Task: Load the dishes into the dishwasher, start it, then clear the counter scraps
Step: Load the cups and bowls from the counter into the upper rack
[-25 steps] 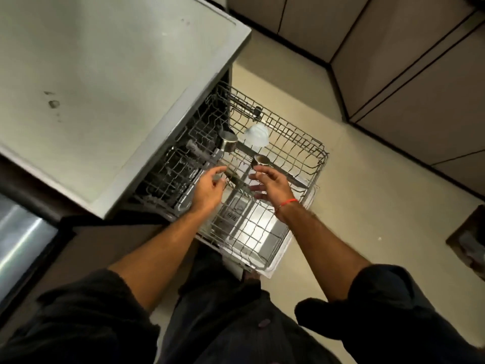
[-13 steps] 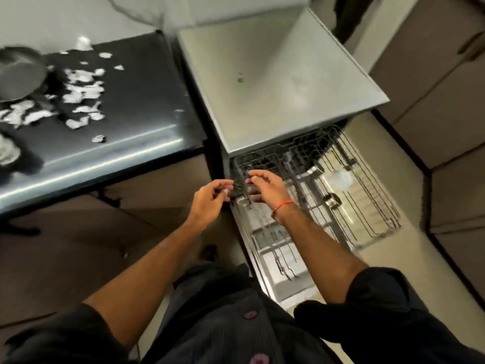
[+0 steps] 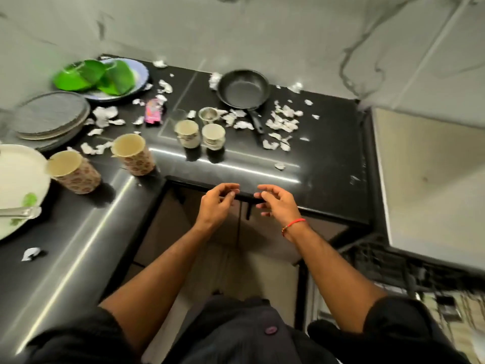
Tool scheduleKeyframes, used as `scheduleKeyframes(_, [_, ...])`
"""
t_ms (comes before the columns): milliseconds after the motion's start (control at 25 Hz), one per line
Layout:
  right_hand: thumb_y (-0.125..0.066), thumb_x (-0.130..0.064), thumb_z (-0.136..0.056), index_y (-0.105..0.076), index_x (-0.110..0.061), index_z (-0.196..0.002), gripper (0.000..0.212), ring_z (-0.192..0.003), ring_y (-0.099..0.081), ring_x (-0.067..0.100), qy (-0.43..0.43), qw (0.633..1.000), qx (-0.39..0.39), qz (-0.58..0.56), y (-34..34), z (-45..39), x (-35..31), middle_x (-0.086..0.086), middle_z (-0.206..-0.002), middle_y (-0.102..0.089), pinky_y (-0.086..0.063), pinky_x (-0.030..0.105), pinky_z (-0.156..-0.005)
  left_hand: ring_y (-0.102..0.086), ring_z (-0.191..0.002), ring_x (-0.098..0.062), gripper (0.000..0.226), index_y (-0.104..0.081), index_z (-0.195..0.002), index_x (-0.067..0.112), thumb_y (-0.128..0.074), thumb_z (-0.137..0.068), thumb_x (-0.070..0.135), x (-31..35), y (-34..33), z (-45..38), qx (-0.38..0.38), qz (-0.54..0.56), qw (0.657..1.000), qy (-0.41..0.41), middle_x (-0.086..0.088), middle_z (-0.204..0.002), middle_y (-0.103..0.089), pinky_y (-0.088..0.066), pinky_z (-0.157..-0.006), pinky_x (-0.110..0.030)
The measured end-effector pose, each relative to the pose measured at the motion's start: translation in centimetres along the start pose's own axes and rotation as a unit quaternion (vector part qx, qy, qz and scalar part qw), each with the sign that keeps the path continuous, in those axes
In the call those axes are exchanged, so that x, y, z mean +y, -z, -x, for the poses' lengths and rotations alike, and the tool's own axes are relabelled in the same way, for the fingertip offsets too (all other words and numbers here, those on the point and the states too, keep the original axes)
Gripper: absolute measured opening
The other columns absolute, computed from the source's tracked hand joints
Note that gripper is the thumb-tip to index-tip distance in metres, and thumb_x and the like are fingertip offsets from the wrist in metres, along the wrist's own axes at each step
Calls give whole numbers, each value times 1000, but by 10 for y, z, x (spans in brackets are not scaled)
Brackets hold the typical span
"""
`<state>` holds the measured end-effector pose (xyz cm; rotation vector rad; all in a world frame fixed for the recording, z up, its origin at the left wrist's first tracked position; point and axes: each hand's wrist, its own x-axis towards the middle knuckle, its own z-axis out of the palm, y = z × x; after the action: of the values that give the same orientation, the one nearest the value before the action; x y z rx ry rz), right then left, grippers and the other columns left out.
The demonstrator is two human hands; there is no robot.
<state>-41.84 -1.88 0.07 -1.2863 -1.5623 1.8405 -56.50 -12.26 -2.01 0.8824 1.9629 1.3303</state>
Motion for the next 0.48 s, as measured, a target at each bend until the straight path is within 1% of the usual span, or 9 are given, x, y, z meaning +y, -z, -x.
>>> scheduleKeyframes(40, [-49,-7,-100,-64,-12,-115,22,-71,-62,18,1,1000,-10,-2,-21,-11,-7,9,-103,-70,-48,28,-61,-67,-78,0,24,-70,-120,11,-59,-99,6,-3,22,-9,15,3,1000,5,-2,-105,-75,-50,-68,-16])
scheduleKeyframes(80, [-49,-8,-100,-64,-14,-114,21,-73,-63,19,1,1000,-21,-1,-39,-20,-14,8,-103,-71,-49,28,-61,-69,-80,-3,24,-70,-120,11,-59,-99,7,-6,42,-16,31,5,999,11,-3,-105,-74,-52,-70,-18])
scheduleKeyframes(160, [-49,-9,-100,-64,-17,-112,21,-77,-64,20,3,999,-51,13,-72,-38,-23,6,-103,-71,-51,28,-63,-72,-87,-16,25,-68,-122,15,-61,-99,10,-17,78,-26,64,-1,998,21,-5,-106,-72,-58,-77,-26])
scheduleKeyframes(240, [-49,-9,-100,-64,-16,-114,22,-79,-65,20,2,997,-77,26,-98,-52,-28,6,-105,-71,-52,28,-64,-71,-91,-21,28,-66,-125,16,-62,-98,11,-29,105,-28,103,-6,994,27,-6,-109,-70,-59,-81,-31])
scheduleKeyframes(280, [-49,-9,-100,-63,-15,-116,23,-79,-65,20,3,996,-86,30,-107,-58,-30,6,-105,-71,-52,28,-64,-71,-91,-21,30,-65,-128,18,-62,-98,12,-34,114,-28,122,-5,992,32,-5,-113,-68,-59,-81,-32])
scheduleKeyframes(360, [-49,-9,-100,-64,-15,-116,23,-79,-65,20,-3,993,-109,36,-123,-68,-32,6,-105,-71,-53,28,-64,-70,-89,-15,34,-62,-130,24,-63,-97,15,-44,126,-25,156,-8,987,48,0,-123,-64,-58,-77,-27])
scheduleKeyframes(480, [-52,-10,-99,-65,-17,-113,20,-79,-66,20,-4,987,-158,41,-145,-84,-37,7,-105,-72,-55,30,-66,-68,-82,-5,37,-60,-131,29,-64,-97,18,-56,137,-23,207,-20,975,72,3,-125,-63,-56,-73,-18])
